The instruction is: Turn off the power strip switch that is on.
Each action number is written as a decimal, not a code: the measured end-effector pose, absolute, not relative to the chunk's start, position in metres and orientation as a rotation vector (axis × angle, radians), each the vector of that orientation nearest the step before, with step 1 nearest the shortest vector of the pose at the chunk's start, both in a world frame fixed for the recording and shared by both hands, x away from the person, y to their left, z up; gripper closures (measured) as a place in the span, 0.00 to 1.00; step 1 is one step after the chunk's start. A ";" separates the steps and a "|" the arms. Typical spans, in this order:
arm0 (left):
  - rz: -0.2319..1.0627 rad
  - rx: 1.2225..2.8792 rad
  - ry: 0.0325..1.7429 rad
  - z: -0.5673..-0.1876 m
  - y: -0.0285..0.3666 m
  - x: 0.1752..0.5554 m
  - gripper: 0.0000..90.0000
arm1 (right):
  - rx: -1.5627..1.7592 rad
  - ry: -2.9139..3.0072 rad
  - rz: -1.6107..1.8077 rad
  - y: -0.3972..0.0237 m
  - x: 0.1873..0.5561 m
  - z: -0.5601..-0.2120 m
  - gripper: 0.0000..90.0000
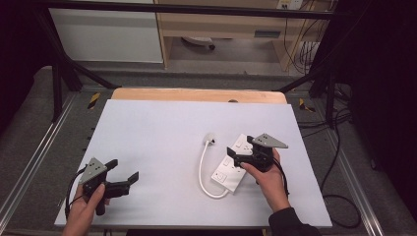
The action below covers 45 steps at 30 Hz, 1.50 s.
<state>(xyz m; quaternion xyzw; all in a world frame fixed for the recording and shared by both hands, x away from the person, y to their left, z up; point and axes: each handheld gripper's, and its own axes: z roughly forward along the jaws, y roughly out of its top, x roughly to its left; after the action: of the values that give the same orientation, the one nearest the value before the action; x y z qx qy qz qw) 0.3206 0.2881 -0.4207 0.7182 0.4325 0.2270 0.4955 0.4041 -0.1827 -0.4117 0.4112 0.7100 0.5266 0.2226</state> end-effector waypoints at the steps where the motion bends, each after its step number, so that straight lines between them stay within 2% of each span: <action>1: 0.549 1.743 1.049 -0.421 0.288 0.321 0.06 | 1.130 1.951 1.449 -0.183 0.403 -0.411 0.06; 45: 0.554 1.731 1.047 -0.419 0.289 0.318 0.06 | 1.078 1.836 1.450 -0.222 0.374 -0.379 0.05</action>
<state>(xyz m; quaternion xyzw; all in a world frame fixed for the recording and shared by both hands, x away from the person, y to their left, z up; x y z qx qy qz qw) 0.3182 0.2887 -0.4195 0.7152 0.4328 0.2290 0.4987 0.3737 -0.2225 -0.3788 0.4020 0.6844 0.5406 0.2790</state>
